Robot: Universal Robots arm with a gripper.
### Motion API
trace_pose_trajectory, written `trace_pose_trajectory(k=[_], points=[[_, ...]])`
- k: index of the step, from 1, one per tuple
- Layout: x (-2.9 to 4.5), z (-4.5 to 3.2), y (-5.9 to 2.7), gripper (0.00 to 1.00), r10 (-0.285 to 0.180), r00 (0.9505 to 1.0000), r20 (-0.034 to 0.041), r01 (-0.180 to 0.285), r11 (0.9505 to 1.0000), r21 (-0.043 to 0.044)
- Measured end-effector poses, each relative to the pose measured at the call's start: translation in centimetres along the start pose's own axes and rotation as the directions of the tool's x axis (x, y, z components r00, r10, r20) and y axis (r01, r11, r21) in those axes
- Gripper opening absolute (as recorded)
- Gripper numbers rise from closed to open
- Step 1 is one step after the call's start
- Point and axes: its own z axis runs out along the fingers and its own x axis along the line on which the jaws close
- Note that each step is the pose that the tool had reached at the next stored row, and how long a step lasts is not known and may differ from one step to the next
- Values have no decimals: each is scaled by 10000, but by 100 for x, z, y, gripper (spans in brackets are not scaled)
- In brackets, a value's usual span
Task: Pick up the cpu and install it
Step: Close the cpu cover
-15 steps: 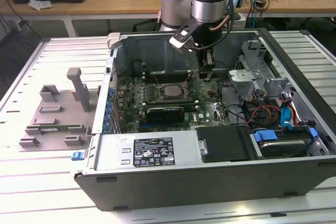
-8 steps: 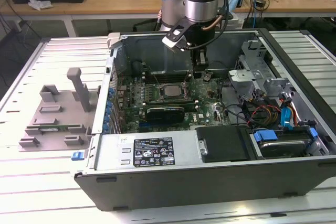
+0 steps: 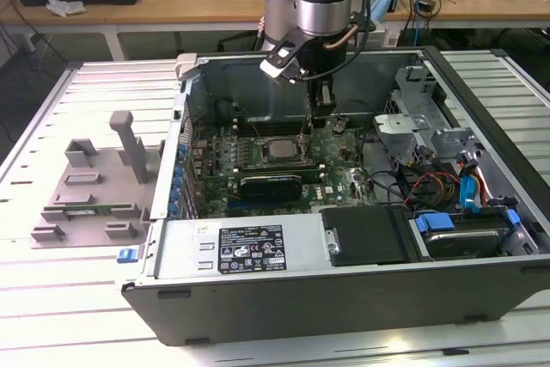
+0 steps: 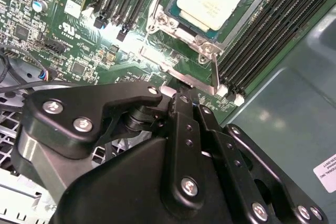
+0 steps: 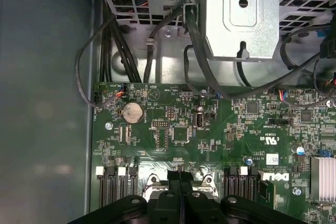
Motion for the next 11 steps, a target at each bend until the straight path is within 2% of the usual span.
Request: trace_pose_trajectory(k=[11], points=[[3,0,-26,11,0,10000,0,0,10000,0]])
